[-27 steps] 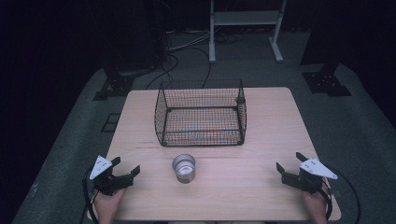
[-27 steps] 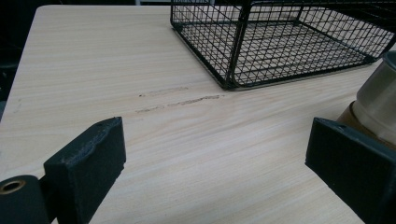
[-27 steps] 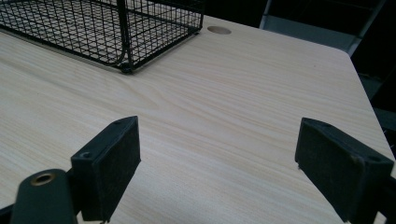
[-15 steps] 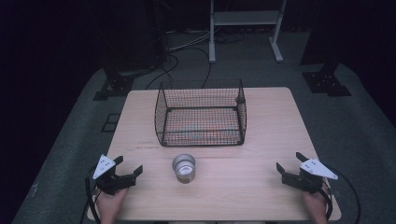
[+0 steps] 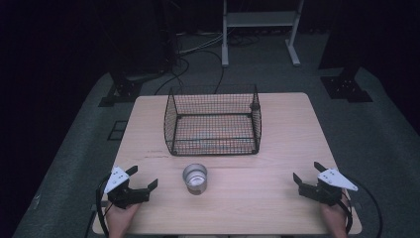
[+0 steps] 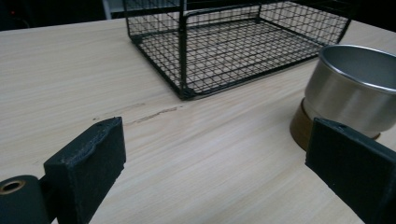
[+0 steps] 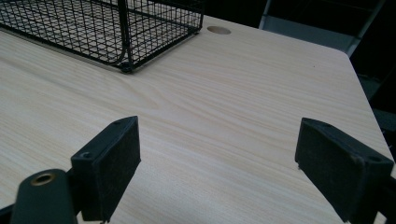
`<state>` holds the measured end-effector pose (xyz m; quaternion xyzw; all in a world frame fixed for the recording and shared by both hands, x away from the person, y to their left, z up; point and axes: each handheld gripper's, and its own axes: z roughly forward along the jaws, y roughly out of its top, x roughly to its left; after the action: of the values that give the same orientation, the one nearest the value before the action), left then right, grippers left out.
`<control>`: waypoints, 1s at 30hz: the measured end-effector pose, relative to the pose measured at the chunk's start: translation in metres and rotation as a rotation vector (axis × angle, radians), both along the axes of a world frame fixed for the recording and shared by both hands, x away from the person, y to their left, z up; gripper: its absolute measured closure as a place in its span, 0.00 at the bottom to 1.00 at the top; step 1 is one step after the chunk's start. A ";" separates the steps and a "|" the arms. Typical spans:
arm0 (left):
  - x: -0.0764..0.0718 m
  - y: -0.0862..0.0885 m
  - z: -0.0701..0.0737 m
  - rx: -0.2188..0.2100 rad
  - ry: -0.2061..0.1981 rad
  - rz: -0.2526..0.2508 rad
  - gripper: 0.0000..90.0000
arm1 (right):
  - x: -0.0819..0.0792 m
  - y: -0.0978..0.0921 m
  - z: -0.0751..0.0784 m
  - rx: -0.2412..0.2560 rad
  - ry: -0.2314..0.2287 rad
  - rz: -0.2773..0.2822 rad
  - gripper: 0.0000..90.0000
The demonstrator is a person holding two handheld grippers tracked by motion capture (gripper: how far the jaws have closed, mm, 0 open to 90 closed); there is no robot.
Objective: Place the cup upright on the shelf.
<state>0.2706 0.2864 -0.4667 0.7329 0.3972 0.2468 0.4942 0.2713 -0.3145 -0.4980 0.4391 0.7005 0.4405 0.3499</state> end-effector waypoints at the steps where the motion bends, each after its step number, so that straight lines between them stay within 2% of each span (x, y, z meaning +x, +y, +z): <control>1: 0.000 -0.001 0.000 -0.002 0.002 -0.004 0.05 | 0.000 0.000 0.000 0.000 0.000 0.000 0.15; 3: 0.000 -0.002 0.000 -0.003 -0.002 -0.012 0.04 | 0.000 0.000 0.000 0.001 0.001 0.001 0.15; 6: -0.001 -0.005 0.001 0.018 -0.005 -0.009 0.04 | 0.000 0.000 0.000 0.001 0.001 0.001 0.15; 13: -0.001 -0.007 0.006 0.009 -0.023 -0.022 0.04 | 0.000 0.000 0.000 -0.002 0.004 -0.001 0.15; 22: 0.000 -0.010 0.017 -0.020 -0.041 -0.103 0.05 | 0.001 0.001 0.000 -0.009 0.007 -0.004 0.15; 30: -0.001 -0.023 0.024 0.010 -0.036 -0.172 0.05 | 0.001 0.002 0.000 -0.011 0.005 -0.001 0.15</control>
<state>0.2694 0.2633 -0.4430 0.7622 0.3226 0.2185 0.5170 0.2721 -0.3129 -0.4981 0.4385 0.7038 0.4352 0.3507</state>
